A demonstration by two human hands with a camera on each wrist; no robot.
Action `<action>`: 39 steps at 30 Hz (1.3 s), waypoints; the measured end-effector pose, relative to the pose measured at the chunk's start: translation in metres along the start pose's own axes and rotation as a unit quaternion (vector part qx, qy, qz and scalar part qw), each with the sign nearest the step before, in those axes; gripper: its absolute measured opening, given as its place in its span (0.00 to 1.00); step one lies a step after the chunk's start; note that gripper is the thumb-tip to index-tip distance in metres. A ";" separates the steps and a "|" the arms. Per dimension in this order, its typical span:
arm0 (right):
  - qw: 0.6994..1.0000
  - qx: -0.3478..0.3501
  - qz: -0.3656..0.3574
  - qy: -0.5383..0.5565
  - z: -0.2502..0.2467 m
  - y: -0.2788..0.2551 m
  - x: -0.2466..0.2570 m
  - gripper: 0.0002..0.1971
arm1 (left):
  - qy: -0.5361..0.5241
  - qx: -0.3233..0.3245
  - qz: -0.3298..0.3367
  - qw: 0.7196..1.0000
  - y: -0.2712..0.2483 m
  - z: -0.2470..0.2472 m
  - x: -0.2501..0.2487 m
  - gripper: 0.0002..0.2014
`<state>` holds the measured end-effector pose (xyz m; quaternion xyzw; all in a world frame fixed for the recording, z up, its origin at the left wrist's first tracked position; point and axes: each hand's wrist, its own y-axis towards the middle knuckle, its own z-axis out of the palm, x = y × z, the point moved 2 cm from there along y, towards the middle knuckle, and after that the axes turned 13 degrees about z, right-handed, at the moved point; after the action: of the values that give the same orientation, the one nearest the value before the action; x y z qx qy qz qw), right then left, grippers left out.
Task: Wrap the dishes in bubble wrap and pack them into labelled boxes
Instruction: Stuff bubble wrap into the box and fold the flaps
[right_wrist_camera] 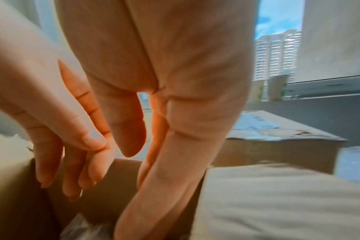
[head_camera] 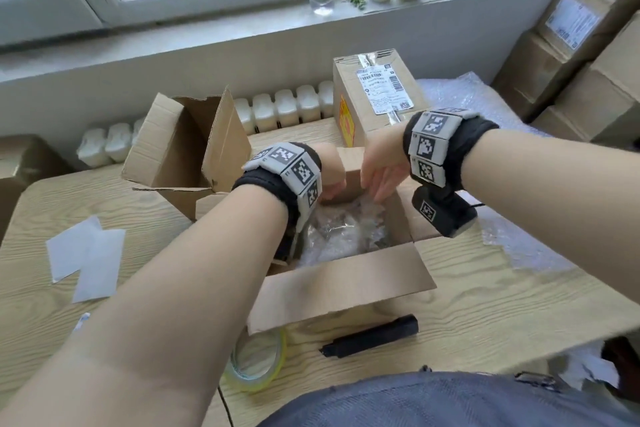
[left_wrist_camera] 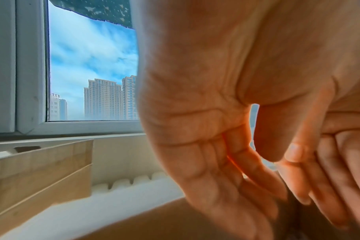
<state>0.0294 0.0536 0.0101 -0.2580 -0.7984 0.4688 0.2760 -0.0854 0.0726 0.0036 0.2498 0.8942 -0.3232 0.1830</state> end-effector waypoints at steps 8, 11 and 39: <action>0.949 -0.314 -0.010 -0.030 -0.071 0.001 -0.128 0.08 | -0.038 -0.132 0.083 0.987 0.022 0.007 -0.089 0.12; 0.931 -0.336 0.035 -0.140 -0.074 0.023 -0.185 0.15 | -0.030 -0.139 0.096 0.985 0.037 0.021 -0.127 0.12; 0.777 -0.145 -0.372 0.487 -0.168 -0.017 -0.228 0.07 | -0.301 -0.235 -0.036 0.924 0.087 0.022 -0.209 0.42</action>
<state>0.3045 -0.0051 0.0478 -0.1714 -0.6495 0.0202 0.7405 0.1365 0.0465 0.0475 0.0579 0.8559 -0.1700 0.4849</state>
